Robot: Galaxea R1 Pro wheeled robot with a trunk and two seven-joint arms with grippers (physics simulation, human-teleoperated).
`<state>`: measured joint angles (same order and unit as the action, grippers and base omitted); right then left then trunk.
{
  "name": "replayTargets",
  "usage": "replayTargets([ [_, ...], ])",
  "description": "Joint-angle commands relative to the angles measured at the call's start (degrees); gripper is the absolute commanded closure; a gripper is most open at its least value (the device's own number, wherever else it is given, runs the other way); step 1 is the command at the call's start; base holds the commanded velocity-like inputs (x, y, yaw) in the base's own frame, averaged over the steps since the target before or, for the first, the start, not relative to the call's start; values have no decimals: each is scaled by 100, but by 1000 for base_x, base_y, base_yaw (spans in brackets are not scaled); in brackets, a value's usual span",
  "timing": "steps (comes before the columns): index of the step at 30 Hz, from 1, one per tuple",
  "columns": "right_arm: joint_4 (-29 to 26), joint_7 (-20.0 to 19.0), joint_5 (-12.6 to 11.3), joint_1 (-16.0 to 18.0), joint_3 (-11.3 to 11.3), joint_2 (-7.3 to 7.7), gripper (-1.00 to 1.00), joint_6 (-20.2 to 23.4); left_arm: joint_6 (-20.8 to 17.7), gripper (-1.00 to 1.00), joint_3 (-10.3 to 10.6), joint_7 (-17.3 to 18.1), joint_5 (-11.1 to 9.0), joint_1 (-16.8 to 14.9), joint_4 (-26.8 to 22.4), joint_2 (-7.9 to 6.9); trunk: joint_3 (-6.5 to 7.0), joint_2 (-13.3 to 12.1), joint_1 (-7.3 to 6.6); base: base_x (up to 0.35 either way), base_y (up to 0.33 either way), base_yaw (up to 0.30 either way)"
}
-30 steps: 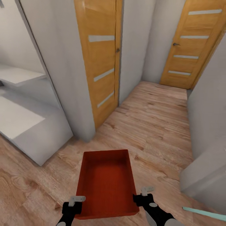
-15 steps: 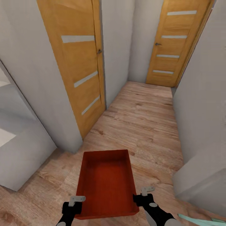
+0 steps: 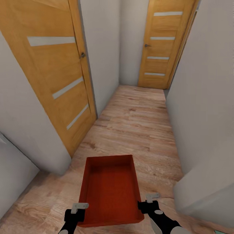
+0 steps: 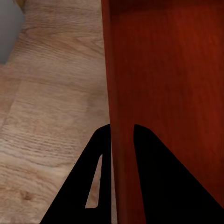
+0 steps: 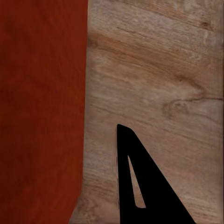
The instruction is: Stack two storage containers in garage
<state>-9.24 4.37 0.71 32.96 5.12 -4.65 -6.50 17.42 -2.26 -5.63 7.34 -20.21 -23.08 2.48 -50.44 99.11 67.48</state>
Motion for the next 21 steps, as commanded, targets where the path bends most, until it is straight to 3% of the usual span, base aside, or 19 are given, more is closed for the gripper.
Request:
replayTargets([
  [1, 1, 79, 26, 8, -46, 17, 100, -18, 24, 100, -47, -78, 22, -1, 6, -10, -4, 1, 3, 346, 0, -76],
  [21, 1, 78, 26, 8, -46, 17, 100, -18, 21, 100, -47, -78, 22, -1, 5, -10, 82, 1, 3, 346, 0, -6],
])
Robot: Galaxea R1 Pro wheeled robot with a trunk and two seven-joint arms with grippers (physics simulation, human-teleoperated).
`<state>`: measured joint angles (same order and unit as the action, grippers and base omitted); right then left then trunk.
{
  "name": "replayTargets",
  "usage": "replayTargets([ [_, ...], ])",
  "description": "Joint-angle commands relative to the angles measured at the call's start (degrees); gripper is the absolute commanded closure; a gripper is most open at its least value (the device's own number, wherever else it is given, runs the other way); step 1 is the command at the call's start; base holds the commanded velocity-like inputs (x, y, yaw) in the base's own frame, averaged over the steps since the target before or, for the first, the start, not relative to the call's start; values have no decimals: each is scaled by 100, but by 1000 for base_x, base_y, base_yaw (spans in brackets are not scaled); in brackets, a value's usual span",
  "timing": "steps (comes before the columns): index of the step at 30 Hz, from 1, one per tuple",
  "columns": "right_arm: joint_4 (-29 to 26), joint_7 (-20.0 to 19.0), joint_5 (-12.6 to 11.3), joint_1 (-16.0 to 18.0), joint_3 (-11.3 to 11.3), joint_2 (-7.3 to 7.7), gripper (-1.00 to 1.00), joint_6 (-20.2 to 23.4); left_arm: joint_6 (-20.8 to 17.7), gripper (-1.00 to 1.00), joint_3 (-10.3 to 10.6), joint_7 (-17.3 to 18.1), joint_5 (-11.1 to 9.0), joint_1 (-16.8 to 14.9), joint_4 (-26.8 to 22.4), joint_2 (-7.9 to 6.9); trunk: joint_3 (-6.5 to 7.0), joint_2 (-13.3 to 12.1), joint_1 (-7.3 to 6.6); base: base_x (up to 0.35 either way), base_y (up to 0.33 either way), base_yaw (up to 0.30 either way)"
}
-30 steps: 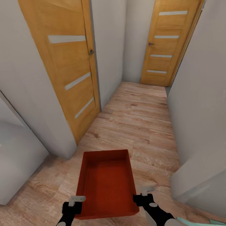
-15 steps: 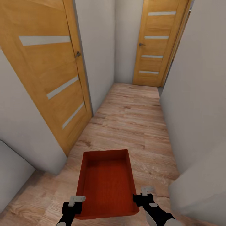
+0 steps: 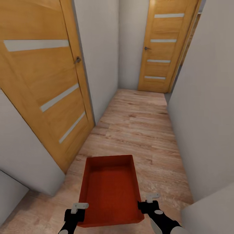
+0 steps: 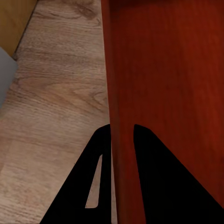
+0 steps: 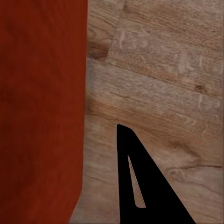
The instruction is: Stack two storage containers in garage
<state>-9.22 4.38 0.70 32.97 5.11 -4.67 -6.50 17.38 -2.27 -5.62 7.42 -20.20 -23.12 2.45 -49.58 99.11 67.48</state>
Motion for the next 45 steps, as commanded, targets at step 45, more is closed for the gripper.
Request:
replayTargets([
  [45, -1, 72, 27, 8, -45, 19, 100, -18, 21, 100, -46, -79, 14, -1, 5, -8, -3, 1, 3, 346, 0, -61],
])
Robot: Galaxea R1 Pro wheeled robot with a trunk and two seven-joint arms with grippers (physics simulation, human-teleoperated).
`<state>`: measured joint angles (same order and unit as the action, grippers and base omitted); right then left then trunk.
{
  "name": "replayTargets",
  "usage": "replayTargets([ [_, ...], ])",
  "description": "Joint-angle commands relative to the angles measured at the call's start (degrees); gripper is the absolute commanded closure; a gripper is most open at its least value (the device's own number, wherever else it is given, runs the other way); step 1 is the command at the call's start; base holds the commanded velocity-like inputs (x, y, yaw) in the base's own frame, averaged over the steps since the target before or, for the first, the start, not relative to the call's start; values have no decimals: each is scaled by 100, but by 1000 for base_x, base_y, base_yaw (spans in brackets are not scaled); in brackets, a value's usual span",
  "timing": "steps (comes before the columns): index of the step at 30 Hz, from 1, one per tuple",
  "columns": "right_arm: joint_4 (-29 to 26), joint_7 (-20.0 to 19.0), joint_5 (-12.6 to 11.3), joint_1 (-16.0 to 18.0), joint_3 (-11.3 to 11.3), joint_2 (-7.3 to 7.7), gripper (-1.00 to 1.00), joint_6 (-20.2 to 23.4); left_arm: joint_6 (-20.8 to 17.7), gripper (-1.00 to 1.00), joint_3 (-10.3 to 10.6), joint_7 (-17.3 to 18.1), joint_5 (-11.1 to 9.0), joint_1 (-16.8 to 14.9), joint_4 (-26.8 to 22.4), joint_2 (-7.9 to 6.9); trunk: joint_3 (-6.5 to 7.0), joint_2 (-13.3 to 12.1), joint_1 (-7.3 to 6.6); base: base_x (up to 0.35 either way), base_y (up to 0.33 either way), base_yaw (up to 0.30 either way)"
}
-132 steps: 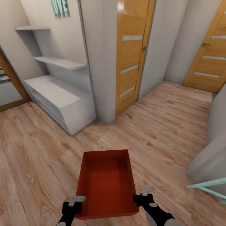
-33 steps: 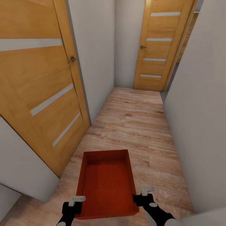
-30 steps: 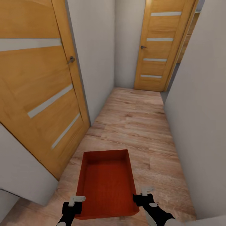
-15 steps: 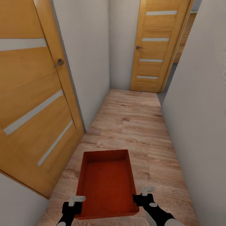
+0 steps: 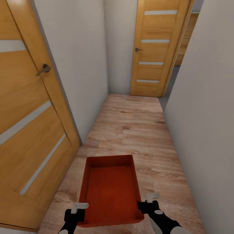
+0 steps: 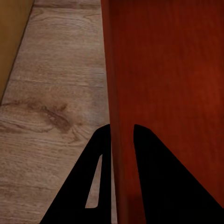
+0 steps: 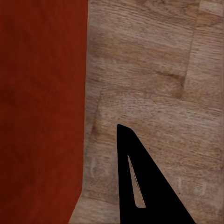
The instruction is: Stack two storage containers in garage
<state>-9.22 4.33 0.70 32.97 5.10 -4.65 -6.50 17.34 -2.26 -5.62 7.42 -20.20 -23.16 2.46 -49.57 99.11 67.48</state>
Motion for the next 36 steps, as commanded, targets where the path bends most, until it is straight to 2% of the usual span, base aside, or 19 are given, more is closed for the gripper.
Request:
replayTargets([
  [1, -1, 77, 26, 8, -44, 17, 100, -18, 24, 100, -47, -80, 14, -1, 9, -8, -4, 1, 3, 346, 0, -22],
  [24, -1, 77, 26, 8, -44, 26, 100, -18, 24, 100, -47, -80, 14, -1, 13, -8, -4, 1, 3, 346, 0, -122],
  [36, -1, 77, 26, 8, -44, 26, 100, -20, 28, 100, -47, -80, 9, -1, 9, -8, -4, 1, 3, 346, 0, -18],
])
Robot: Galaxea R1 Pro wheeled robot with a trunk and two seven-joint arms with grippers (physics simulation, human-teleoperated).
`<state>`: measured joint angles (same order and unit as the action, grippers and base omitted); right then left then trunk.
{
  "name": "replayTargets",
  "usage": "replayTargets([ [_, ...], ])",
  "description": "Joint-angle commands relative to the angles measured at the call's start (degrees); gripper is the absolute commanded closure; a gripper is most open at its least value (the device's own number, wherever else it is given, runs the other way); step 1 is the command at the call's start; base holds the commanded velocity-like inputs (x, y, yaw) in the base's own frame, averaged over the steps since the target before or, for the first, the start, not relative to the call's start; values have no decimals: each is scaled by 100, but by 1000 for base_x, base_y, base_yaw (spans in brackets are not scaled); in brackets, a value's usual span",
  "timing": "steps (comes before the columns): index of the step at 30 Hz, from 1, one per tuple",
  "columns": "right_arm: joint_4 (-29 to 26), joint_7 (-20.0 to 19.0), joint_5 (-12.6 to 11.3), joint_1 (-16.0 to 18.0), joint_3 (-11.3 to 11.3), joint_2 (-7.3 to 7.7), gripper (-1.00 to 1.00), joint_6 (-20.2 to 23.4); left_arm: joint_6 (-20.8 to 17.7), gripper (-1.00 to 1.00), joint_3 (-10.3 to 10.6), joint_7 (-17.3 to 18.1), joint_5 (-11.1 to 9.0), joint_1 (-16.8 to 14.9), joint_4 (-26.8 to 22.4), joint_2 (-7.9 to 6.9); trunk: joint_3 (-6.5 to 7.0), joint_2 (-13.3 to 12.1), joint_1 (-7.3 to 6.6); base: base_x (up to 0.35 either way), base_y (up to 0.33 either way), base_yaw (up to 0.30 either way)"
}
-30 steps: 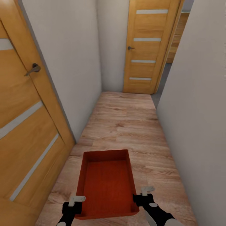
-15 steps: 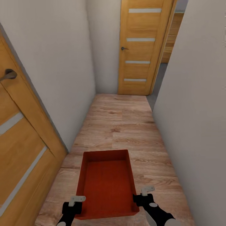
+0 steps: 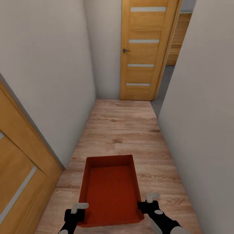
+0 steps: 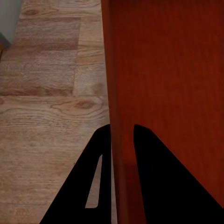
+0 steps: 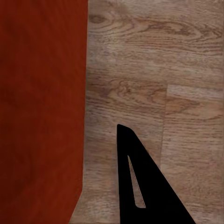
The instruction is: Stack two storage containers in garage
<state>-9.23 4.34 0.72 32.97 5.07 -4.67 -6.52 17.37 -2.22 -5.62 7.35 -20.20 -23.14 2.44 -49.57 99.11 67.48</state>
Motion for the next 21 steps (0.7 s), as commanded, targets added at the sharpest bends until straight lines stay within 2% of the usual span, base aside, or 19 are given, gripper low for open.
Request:
replayTargets([
  [1, 1, 76, 24, 8, -41, 28, 100, -22, 27, 100, -50, -80, 15, -1, 5, -7, -4, 1, 3, 346, 0, -1],
  [10, 1, 76, 24, 8, -41, 28, 100, -182, 38, 100, -50, -80, 13, -1, -14, -7, -4, 1, 3, 335, 0, 0],
  [21, -8, 76, 24, 6, -41, 26, 100, -191, 38, 100, -50, -80, 12, -1, -23, -7, -4, 1, 3, 268, 0, 0],
])
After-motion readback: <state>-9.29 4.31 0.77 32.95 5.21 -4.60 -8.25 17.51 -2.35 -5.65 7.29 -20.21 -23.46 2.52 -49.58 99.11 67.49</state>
